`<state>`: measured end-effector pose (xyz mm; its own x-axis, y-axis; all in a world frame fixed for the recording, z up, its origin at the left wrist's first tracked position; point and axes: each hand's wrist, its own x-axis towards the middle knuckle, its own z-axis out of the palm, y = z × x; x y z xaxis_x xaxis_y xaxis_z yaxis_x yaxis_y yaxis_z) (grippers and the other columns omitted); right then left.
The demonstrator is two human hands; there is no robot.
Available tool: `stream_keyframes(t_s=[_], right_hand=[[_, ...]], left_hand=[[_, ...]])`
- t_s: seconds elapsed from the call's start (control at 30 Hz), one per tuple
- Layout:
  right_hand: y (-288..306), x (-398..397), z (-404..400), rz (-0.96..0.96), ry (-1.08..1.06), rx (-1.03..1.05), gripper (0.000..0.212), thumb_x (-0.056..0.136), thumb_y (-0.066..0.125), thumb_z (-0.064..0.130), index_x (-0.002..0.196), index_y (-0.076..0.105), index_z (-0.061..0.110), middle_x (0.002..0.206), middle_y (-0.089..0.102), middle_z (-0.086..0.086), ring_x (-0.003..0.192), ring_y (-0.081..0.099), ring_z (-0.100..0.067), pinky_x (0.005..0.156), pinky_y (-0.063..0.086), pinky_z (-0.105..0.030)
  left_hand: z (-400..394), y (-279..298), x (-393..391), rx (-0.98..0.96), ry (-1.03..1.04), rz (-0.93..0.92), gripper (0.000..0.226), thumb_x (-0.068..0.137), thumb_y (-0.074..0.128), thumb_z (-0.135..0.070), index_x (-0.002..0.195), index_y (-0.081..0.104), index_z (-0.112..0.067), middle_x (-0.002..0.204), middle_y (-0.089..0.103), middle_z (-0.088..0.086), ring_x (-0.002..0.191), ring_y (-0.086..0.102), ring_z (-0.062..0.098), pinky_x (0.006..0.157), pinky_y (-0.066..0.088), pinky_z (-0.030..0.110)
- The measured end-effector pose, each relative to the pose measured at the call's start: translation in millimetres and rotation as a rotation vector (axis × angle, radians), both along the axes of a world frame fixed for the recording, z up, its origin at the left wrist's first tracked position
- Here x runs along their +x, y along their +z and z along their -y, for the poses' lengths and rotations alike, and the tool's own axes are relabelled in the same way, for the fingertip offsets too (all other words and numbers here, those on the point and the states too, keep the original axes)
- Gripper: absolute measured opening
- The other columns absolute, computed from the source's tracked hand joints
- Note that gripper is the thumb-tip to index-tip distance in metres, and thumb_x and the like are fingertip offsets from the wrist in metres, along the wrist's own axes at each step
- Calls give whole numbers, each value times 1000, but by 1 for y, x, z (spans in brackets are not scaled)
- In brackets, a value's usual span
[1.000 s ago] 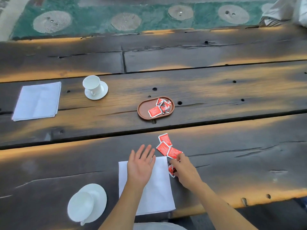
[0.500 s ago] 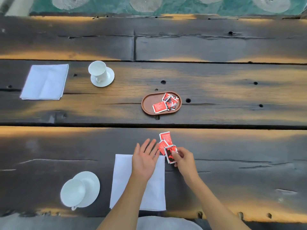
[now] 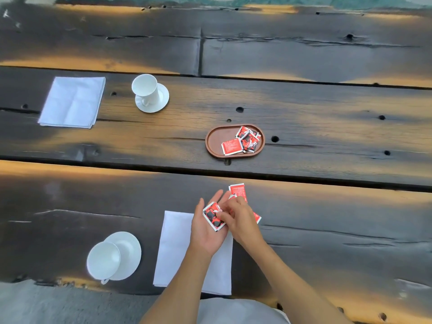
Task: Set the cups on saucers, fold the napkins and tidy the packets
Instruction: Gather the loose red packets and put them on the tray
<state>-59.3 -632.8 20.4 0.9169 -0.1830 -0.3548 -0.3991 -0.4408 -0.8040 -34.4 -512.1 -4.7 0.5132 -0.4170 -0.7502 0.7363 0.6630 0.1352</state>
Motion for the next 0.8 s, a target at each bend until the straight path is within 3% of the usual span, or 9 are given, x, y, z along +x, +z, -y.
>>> stream_keyframes(t_s=[0.13, 0.23, 0.3, 0.43, 0.6, 0.73, 0.8], right_hand=[[-14, -15, 26, -98, -168, -226, 6, 97, 62, 15, 98, 66, 11, 103, 61, -5, 99, 56, -24, 75, 40, -28], [-22, -27, 41, -260, -73, -502, 24, 97, 63, 26, 117, 61, 14, 119, 62, -8, 106, 52, -28, 83, 45, -38], [-22, -27, 43, -285, -11, -519, 25, 97, 64, 32, 115, 61, 16, 118, 64, -5, 104, 52, -25, 80, 40, -33], [-22, -17, 48, -321, -61, -435, 13, 96, 64, 23, 96, 62, 11, 106, 67, -7, 97, 52, -24, 74, 32, -30], [-11, -9, 46, -258, -408, 59, 19, 101, 56, 10, 82, 57, 10, 80, 62, -4, 73, 59, -16, 57, 39, -23], [5, 5, 19, -177, -401, 308, 22, 96, 62, 5, 77, 60, 15, 76, 65, -5, 69, 60, -13, 60, 46, -20], [6, 6, -1, -174, -349, 302, 19, 95, 66, 8, 78, 60, 15, 78, 67, -1, 72, 64, -10, 63, 49, -17]], left_hand=[[0, -2, 1, -23, 76, -25, 59, 103, 43, -53, 135, 68, -11, 145, 62, 18, 134, 58, 41, 112, 45, 56], [-2, -3, 4, -16, 89, -32, 64, 100, 44, -60, 137, 66, -12, 145, 62, 17, 133, 59, 41, 108, 49, 56], [-2, -4, 5, -4, 92, -39, 64, 101, 41, -59, 141, 61, -13, 146, 62, 17, 132, 60, 41, 108, 49, 56], [-4, -7, 4, 45, 63, -57, 59, 104, 35, -53, 142, 58, -14, 145, 63, 16, 131, 61, 39, 113, 42, 53], [-6, -7, 5, 96, 40, -47, 57, 105, 35, -52, 140, 61, -15, 143, 65, 14, 128, 64, 36, 110, 44, 51], [-7, -8, 4, 116, 13, -42, 61, 104, 36, -57, 141, 61, -17, 143, 65, 13, 128, 65, 34, 107, 51, 51], [-5, -6, 3, 110, 2, -40, 63, 102, 35, -62, 141, 61, -20, 143, 66, 11, 129, 64, 35, 108, 50, 53]])
